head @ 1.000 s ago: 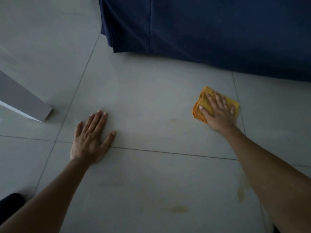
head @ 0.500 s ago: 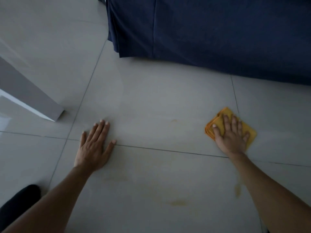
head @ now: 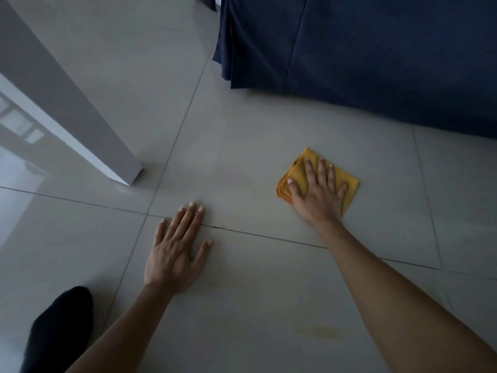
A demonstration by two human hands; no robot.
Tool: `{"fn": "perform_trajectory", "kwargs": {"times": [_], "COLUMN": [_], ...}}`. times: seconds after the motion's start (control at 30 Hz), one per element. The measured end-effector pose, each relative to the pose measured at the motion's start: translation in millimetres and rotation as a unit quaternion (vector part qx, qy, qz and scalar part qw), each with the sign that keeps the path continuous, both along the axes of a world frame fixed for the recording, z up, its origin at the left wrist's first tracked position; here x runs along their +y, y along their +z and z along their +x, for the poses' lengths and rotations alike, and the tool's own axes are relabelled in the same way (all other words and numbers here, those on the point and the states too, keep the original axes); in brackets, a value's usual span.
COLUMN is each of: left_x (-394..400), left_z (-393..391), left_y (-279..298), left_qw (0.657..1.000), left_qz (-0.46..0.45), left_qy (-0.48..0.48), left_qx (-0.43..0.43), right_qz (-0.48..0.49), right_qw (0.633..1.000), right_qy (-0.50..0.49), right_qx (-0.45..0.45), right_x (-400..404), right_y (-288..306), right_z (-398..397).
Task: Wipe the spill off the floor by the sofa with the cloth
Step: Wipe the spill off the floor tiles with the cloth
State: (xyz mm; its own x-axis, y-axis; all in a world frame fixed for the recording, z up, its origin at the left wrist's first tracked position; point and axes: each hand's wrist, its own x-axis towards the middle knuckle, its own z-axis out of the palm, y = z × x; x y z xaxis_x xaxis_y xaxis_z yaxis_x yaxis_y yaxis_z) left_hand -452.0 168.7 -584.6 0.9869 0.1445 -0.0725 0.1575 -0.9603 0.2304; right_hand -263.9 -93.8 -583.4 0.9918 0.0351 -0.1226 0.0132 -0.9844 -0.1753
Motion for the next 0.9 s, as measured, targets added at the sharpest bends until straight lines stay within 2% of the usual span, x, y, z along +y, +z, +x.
{"fn": "perform_trajectory", "kwargs": {"times": [0.47,0.6,0.8,0.9], "left_x": [1.5,0.9,2.9,2.6], "left_z": [1.8,2.3,3.2,3.1], "left_y": [0.2,0.1,-1.0,-0.8], "left_qw": [1.0,1.0,1.0,1.0], "left_qz": [-0.029,-0.027,-0.013,-0.012], "left_qy": [0.002,0.005,0.0,-0.001], "left_qx": [0.001,0.002,0.006,0.0], "right_qz": [0.042,0.04,0.021,0.015], "right_qw": [0.988,0.983,0.956,0.957], "right_qy": [0.147,0.177,0.292,0.291], "right_qx": [-0.015,-0.012,-0.008,-0.002], "right_x": [174.2,192.7,188.4,169.9], "right_y": [-0.9,-0.6,-1.6,-2.8], "right_z": [30.7,28.8,18.0,10.1]}}
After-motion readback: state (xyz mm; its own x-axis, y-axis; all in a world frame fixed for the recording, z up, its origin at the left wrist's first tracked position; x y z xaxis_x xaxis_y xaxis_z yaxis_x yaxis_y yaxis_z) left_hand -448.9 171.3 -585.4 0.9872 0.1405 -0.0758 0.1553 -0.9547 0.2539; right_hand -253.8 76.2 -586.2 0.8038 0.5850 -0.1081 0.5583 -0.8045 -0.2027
